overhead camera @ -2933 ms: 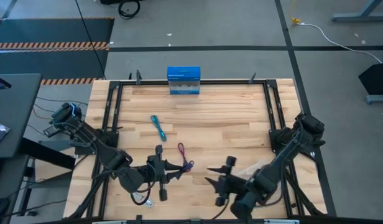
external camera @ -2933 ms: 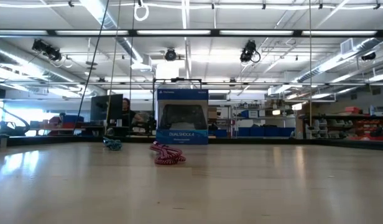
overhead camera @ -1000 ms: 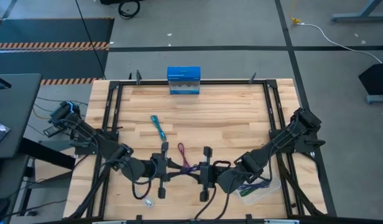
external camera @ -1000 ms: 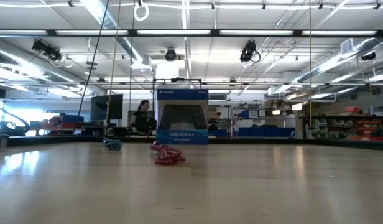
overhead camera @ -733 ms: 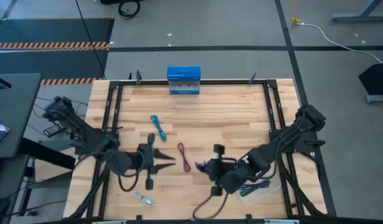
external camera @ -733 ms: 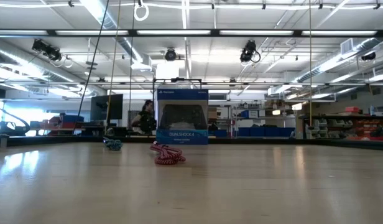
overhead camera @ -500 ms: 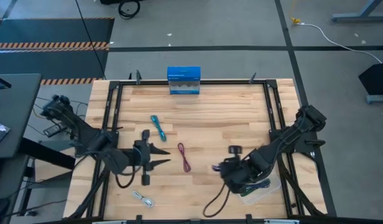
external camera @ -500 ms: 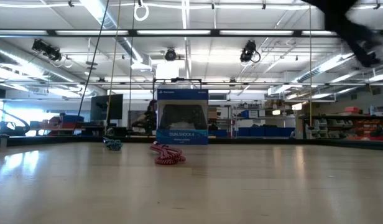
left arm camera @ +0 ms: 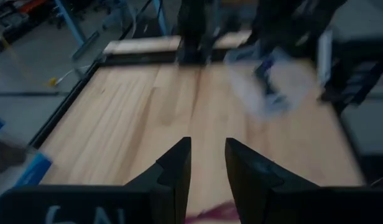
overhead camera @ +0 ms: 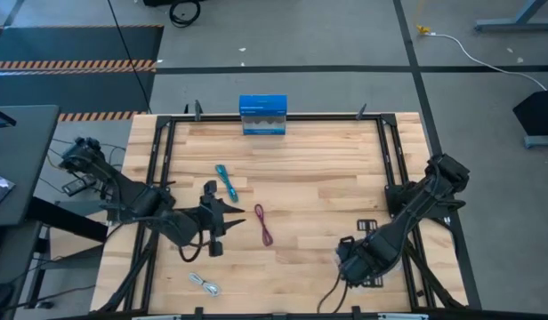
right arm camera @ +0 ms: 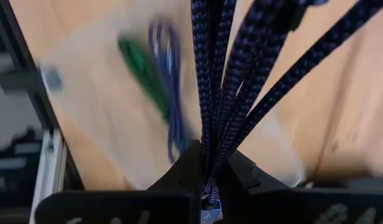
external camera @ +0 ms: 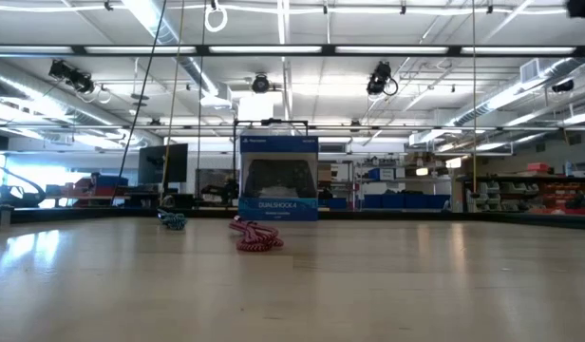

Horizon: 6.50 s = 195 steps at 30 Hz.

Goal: Pick and place USB-C Cables
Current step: Put the dark blue charger cable into the transparent bin, then put the pink charger cable into the transparent bin, then put the light blue charger cable into the transparent bin

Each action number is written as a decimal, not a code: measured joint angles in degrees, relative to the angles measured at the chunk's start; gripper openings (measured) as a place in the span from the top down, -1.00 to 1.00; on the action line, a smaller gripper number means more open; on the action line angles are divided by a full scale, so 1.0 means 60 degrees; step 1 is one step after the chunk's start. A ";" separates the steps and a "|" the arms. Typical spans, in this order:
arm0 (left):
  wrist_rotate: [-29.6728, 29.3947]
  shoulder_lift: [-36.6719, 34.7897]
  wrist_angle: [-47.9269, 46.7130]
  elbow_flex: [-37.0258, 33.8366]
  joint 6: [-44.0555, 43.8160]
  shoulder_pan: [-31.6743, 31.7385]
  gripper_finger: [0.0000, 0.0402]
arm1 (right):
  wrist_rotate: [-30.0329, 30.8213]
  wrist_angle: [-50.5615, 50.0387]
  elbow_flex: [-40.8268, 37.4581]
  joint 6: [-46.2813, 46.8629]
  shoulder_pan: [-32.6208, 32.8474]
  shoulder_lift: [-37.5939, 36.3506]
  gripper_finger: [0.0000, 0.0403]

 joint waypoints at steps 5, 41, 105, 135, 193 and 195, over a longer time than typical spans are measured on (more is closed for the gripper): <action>0.0169 0.0462 -0.1216 -0.0004 -0.0512 0.0325 0.46 | -0.0618 0.0133 -0.0655 0.0123 0.0324 0.0328 0.86; 0.1487 0.1724 -0.4510 -0.0011 -0.2781 -0.0063 0.46 | 0.4522 0.8553 -0.0907 -0.0791 -0.2824 0.0653 0.10; -0.1052 0.0618 -0.2373 -0.0011 -0.2343 -0.0956 0.47 | 0.3251 0.5113 0.0960 -0.2742 -0.3892 0.2565 0.95; -0.1569 0.0622 -0.2574 -0.0011 -0.1160 -0.0275 0.47 | 0.0458 -0.1917 0.0869 0.1408 0.1002 0.0019 0.95; 0.4071 0.2364 -0.3788 -0.2200 0.5074 0.5435 -0.22 | 0.5028 0.1734 -0.0325 0.0662 0.1439 0.0001 -0.01; 0.4073 0.2626 -0.3759 -0.2200 0.5165 0.5551 -0.21 | 0.5026 0.1734 -0.0329 0.0573 0.1419 0.0001 -0.01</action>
